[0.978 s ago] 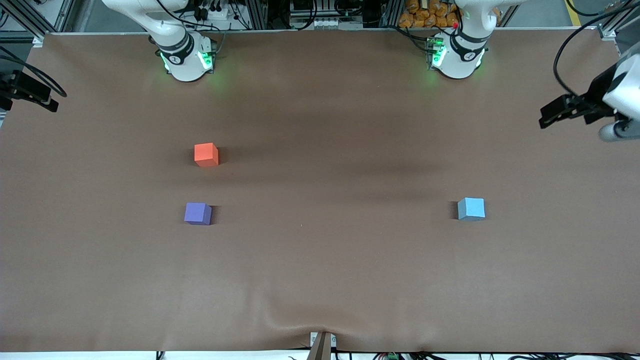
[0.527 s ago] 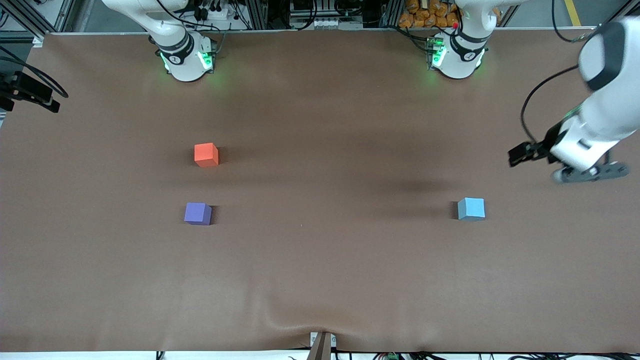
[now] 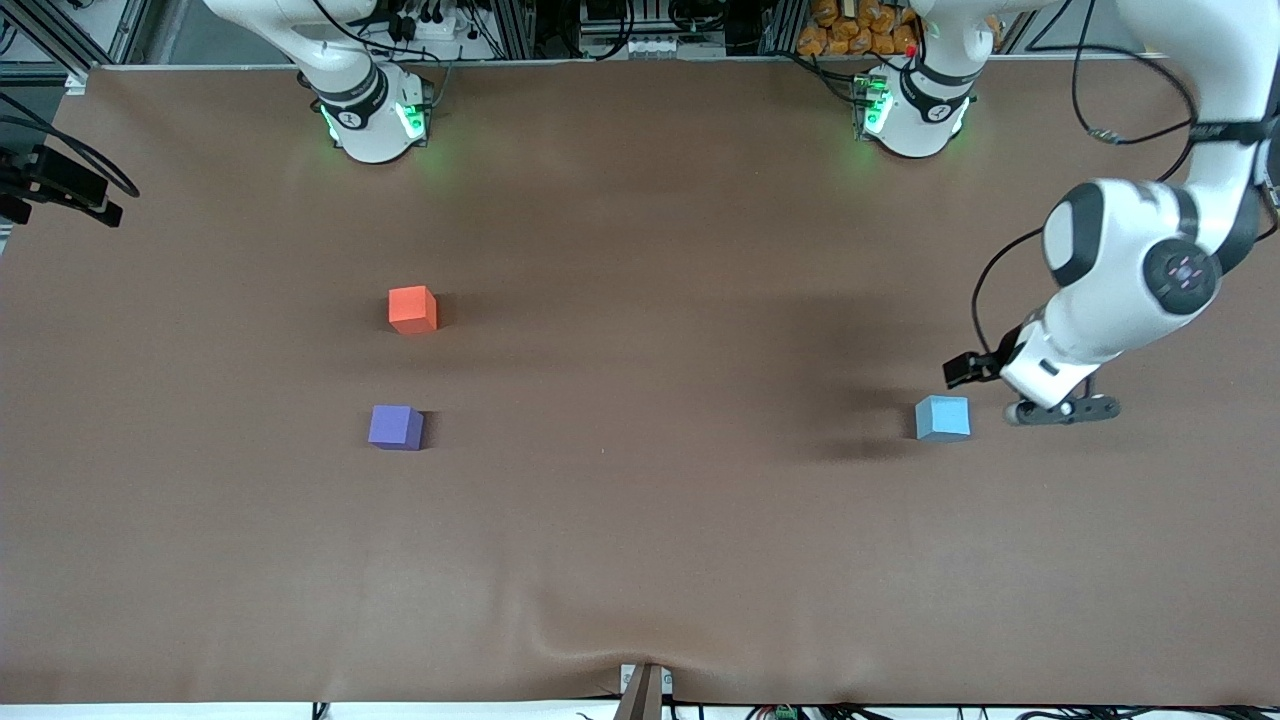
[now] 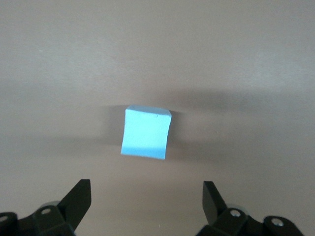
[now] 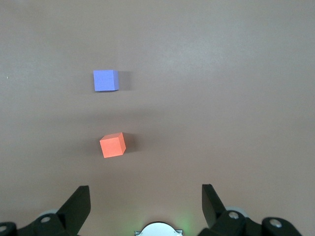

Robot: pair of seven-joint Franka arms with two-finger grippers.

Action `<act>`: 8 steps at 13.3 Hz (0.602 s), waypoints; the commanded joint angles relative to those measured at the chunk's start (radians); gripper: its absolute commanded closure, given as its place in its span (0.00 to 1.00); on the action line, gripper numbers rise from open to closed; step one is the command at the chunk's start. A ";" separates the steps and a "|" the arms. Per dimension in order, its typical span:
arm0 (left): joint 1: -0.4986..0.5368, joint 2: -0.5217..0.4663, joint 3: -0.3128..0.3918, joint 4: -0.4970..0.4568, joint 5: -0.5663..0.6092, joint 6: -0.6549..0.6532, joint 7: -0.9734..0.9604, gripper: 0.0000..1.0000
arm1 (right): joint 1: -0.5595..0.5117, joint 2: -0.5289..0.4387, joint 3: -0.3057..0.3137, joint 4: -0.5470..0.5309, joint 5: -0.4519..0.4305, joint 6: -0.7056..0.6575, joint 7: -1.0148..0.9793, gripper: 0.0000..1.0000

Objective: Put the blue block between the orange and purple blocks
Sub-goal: 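Reach the left gripper down over the light-blue cube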

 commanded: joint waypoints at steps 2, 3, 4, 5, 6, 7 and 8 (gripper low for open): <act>0.003 0.130 -0.004 0.020 0.086 0.111 0.010 0.00 | 0.010 0.005 0.006 0.001 0.000 0.004 0.010 0.00; 0.007 0.151 -0.004 0.025 0.117 0.113 0.010 0.00 | 0.012 0.008 0.006 0.001 -0.002 0.003 0.010 0.00; 0.012 0.162 -0.004 0.023 0.128 0.114 0.012 0.00 | 0.012 0.008 0.006 0.001 0.000 0.003 0.010 0.00; 0.012 0.165 -0.004 0.023 0.128 0.116 0.010 0.00 | 0.012 0.008 0.006 0.001 0.000 0.003 0.010 0.00; 0.012 0.176 -0.004 0.025 0.128 0.116 0.012 0.00 | 0.012 0.008 0.006 0.001 0.000 0.003 0.010 0.00; 0.011 0.179 -0.004 0.025 0.128 0.116 0.010 0.00 | 0.012 0.008 0.006 0.001 0.000 0.003 0.010 0.00; 0.014 0.181 -0.004 0.029 0.129 0.117 0.012 0.00 | 0.012 0.010 0.006 0.001 0.000 0.003 0.010 0.00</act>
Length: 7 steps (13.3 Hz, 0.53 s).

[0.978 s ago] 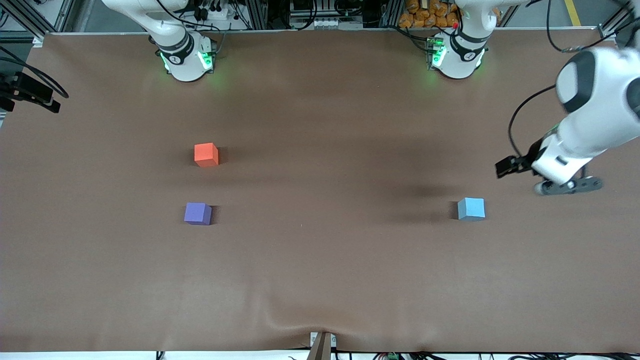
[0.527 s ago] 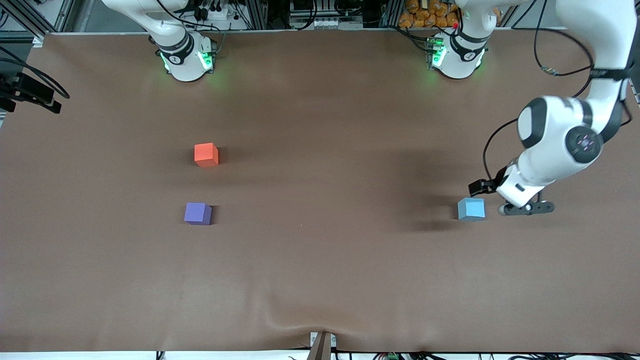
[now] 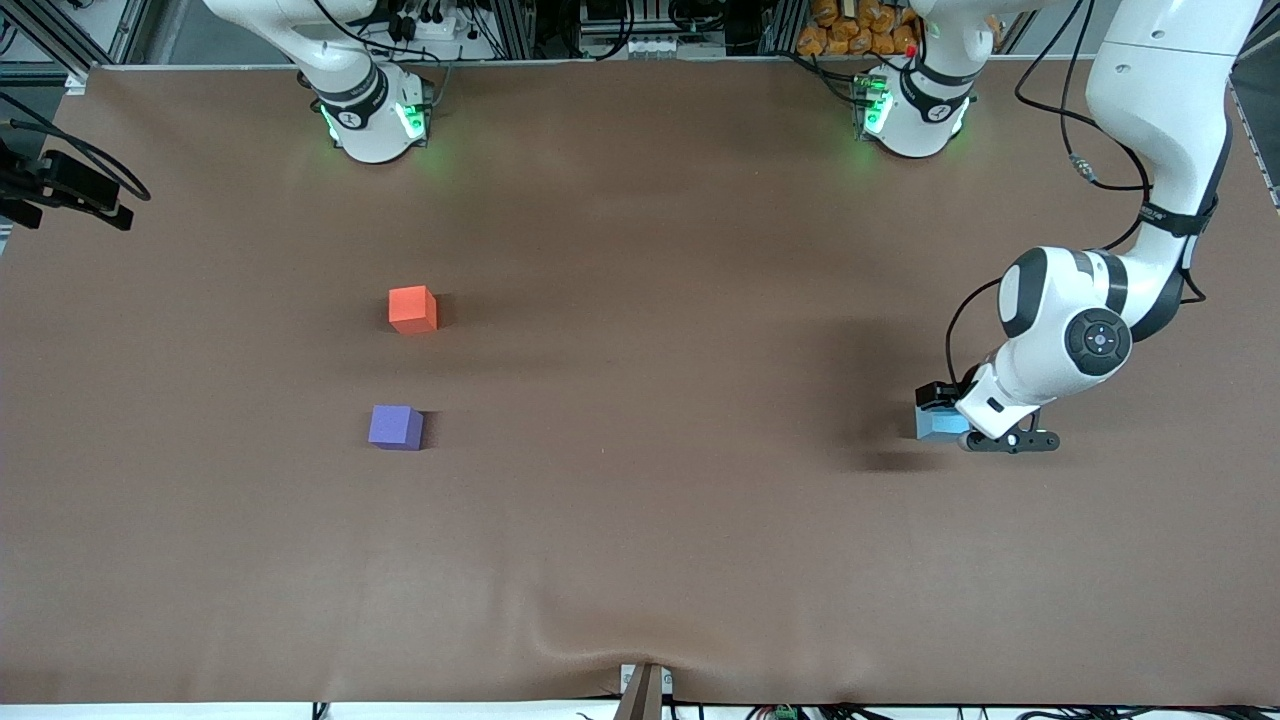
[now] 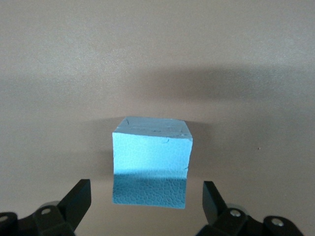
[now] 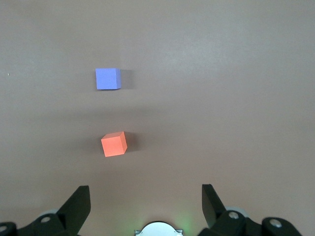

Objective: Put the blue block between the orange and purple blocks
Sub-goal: 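Close the left gripper on the light-blue cube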

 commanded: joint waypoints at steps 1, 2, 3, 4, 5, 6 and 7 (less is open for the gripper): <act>0.008 0.024 -0.006 0.031 0.023 0.002 0.005 0.04 | 0.003 0.000 0.001 0.000 -0.001 0.003 0.012 0.00; 0.009 0.037 -0.005 0.041 0.023 0.002 0.005 0.09 | 0.003 0.000 0.001 0.000 -0.001 0.003 0.012 0.00; 0.008 0.044 -0.006 0.051 0.023 0.005 0.005 0.16 | 0.006 0.000 0.001 0.000 -0.001 0.003 0.012 0.00; 0.009 0.055 -0.005 0.058 0.023 0.005 0.005 0.30 | 0.006 0.000 0.001 0.000 -0.001 0.003 0.010 0.00; 0.009 0.064 -0.005 0.070 0.023 0.005 0.005 0.44 | 0.006 0.000 0.001 0.000 -0.001 0.003 0.010 0.00; 0.009 0.075 -0.005 0.086 0.023 0.005 0.005 0.56 | 0.006 0.000 0.001 0.000 -0.001 0.003 0.012 0.00; 0.009 0.089 -0.005 0.101 0.023 0.005 0.005 0.70 | 0.006 0.000 0.001 0.000 -0.001 0.003 0.010 0.00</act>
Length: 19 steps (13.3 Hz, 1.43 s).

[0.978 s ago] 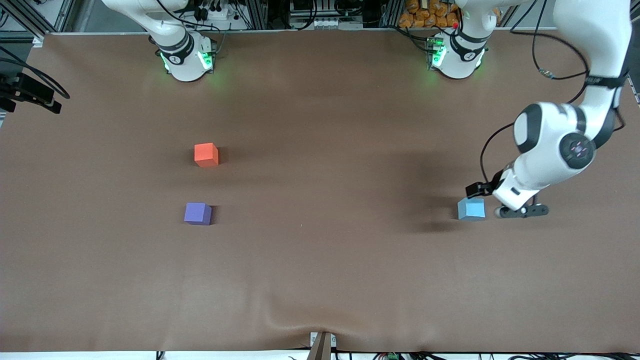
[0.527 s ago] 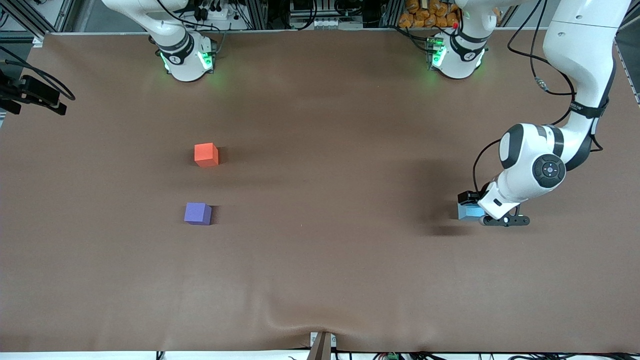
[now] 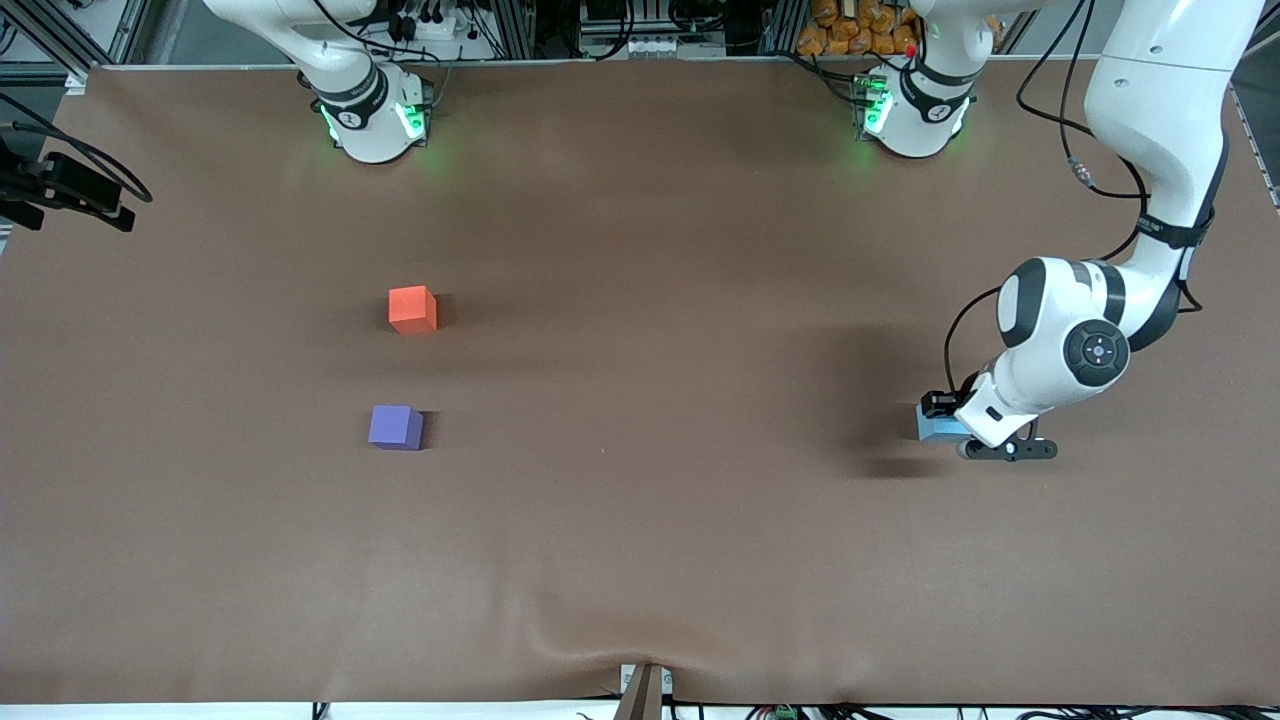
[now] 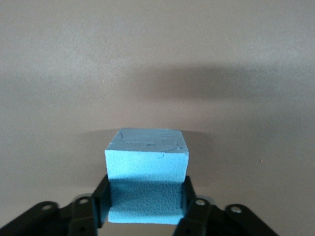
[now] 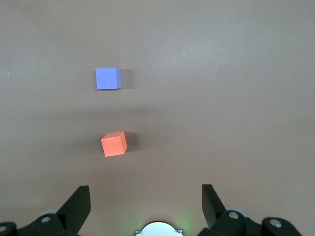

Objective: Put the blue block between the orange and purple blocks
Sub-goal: 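Carry the blue cube to mid-table while the right gripper reaches in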

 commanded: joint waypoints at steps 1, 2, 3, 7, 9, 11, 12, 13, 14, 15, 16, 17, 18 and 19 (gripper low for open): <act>0.006 0.051 -0.006 0.060 0.022 0.006 0.005 1.00 | 0.005 -0.002 0.001 0.000 -0.001 0.003 0.012 0.00; 0.004 0.053 -0.007 0.064 0.022 0.006 0.005 1.00 | 0.005 -0.002 0.001 0.000 -0.001 0.003 0.012 0.00; 0.001 0.051 -0.007 0.068 0.022 0.006 0.005 1.00 | 0.005 -0.002 0.001 0.000 -0.001 0.003 0.012 0.00; -0.011 0.036 -0.073 0.085 0.016 -0.012 0.001 1.00 | 0.005 -0.002 0.001 0.000 -0.001 0.003 0.012 0.00; -0.026 0.049 -0.128 0.145 0.007 -0.017 -0.011 1.00 | 0.005 -0.002 0.001 0.000 -0.001 0.003 0.010 0.00; -0.118 0.063 -0.138 0.188 0.001 -0.017 -0.017 1.00 | 0.005 0.000 0.001 0.000 -0.001 0.003 0.012 0.00; -0.156 0.063 -0.138 0.202 -0.034 -0.032 -0.038 1.00 | 0.005 0.000 0.001 0.000 -0.001 0.003 0.010 0.00; -0.201 0.063 -0.138 0.215 -0.089 -0.047 -0.070 1.00 | 0.005 0.000 0.001 0.000 -0.001 0.003 0.010 0.00; -0.258 0.069 -0.136 0.249 -0.128 -0.050 -0.096 1.00 | 0.005 0.000 0.001 0.000 -0.001 0.004 0.010 0.00; -0.320 0.097 -0.135 0.287 -0.161 -0.052 -0.159 1.00 | 0.006 0.002 0.001 0.000 -0.001 0.004 0.012 0.00; -0.380 0.140 -0.132 0.348 -0.168 -0.052 -0.237 1.00 | 0.006 0.005 0.001 0.002 0.001 0.004 0.012 0.00; -0.442 0.183 -0.124 0.416 -0.166 -0.052 -0.311 1.00 | 0.009 0.014 0.001 0.003 0.001 0.006 0.012 0.00; -0.485 0.213 -0.121 0.465 -0.168 -0.052 -0.368 1.00 | 0.017 0.015 0.001 0.003 0.001 0.010 0.012 0.00; -0.531 0.240 -0.115 0.508 -0.169 -0.052 -0.432 1.00 | 0.028 0.015 0.001 0.003 0.001 0.030 0.013 0.00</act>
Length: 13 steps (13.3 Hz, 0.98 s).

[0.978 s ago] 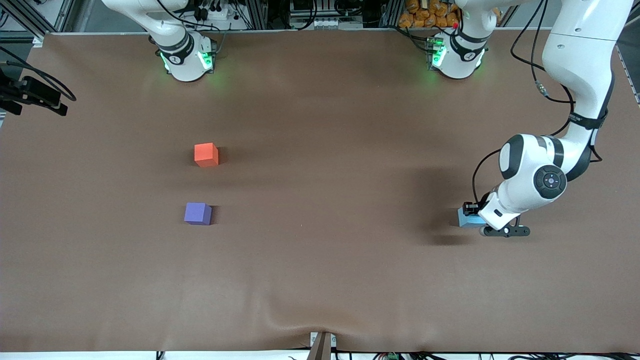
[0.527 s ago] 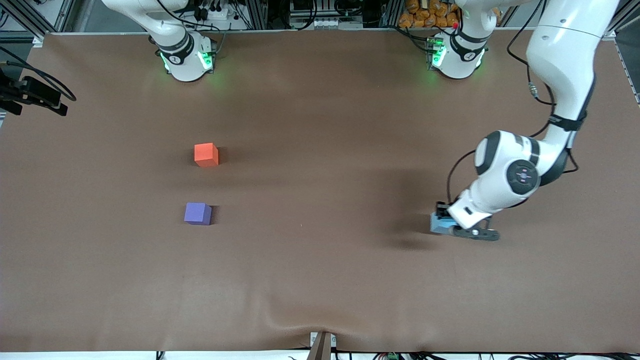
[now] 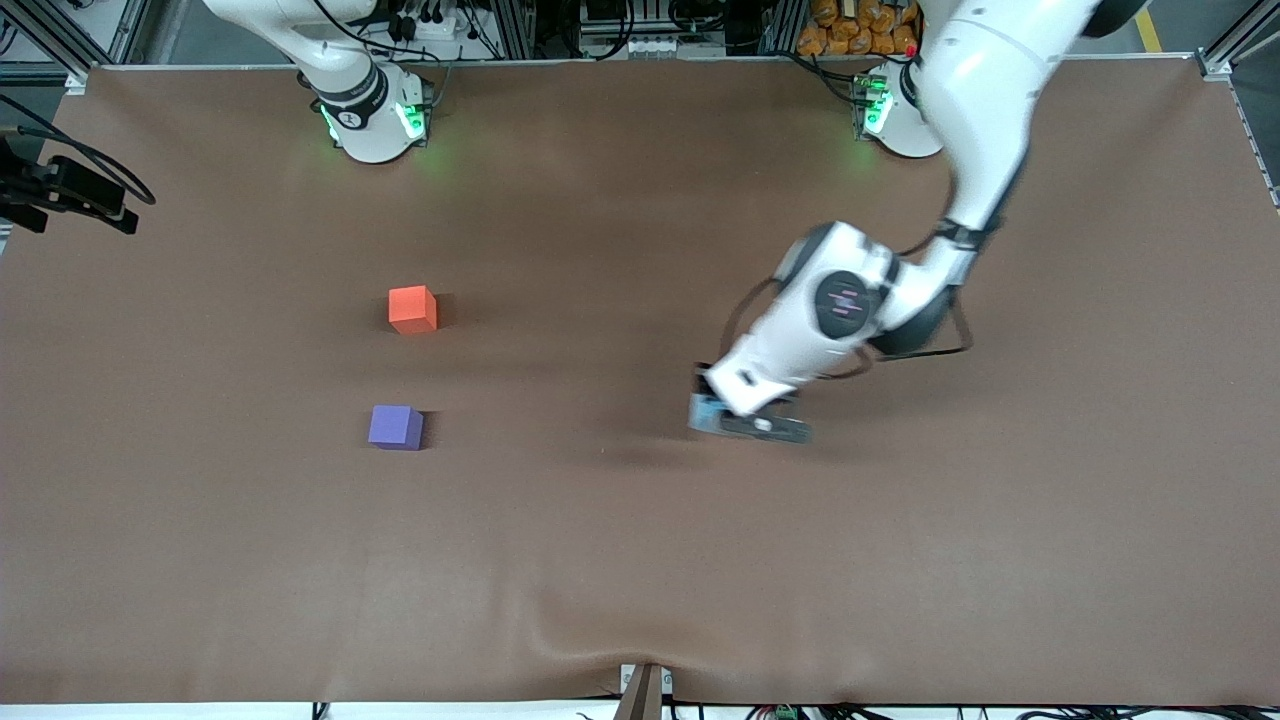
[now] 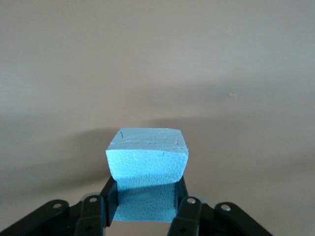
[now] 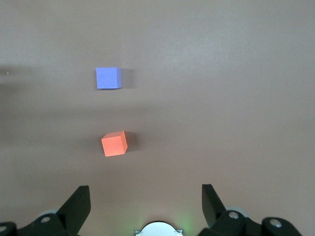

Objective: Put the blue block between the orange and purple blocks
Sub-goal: 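Carry the blue cube to mid-table while the right gripper reaches in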

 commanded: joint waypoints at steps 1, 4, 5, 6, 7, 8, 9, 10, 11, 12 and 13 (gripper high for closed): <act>-0.115 0.117 0.034 0.186 -0.018 -0.029 -0.135 1.00 | 0.027 0.007 -0.001 0.004 0.000 0.032 0.015 0.00; -0.247 0.217 0.073 0.284 -0.020 -0.020 -0.152 1.00 | 0.061 0.030 0.001 0.004 0.017 0.078 0.018 0.00; -0.300 0.241 0.099 0.297 -0.020 -0.003 -0.152 1.00 | 0.061 0.039 0.001 0.004 0.026 0.087 0.019 0.00; -0.343 0.255 0.134 0.298 -0.020 0.023 -0.149 1.00 | 0.061 0.046 0.001 0.004 0.041 0.094 0.019 0.00; -0.370 0.263 0.145 0.298 -0.020 0.028 -0.148 1.00 | 0.061 0.053 0.001 0.004 0.058 0.101 0.019 0.00; -0.378 0.272 0.146 0.297 -0.020 0.028 -0.145 0.90 | 0.062 0.065 0.001 0.004 0.078 0.118 0.019 0.00; -0.384 0.274 0.146 0.291 -0.018 0.028 -0.143 0.11 | 0.070 0.088 0.001 0.004 0.109 0.141 0.019 0.00; -0.391 0.271 0.146 0.291 -0.015 0.028 -0.145 0.00 | 0.087 0.119 0.001 0.004 0.135 0.169 0.018 0.00; -0.391 0.263 0.150 0.291 -0.011 0.026 -0.143 0.00 | 0.111 0.151 0.001 0.004 0.141 0.192 0.018 0.00; -0.391 0.246 0.162 0.291 0.000 0.019 -0.142 0.00 | 0.148 0.185 0.001 0.004 0.141 0.219 0.016 0.00; -0.385 0.220 0.169 0.291 0.029 0.006 -0.139 0.00 | 0.185 0.217 0.001 0.004 0.140 0.265 0.016 0.00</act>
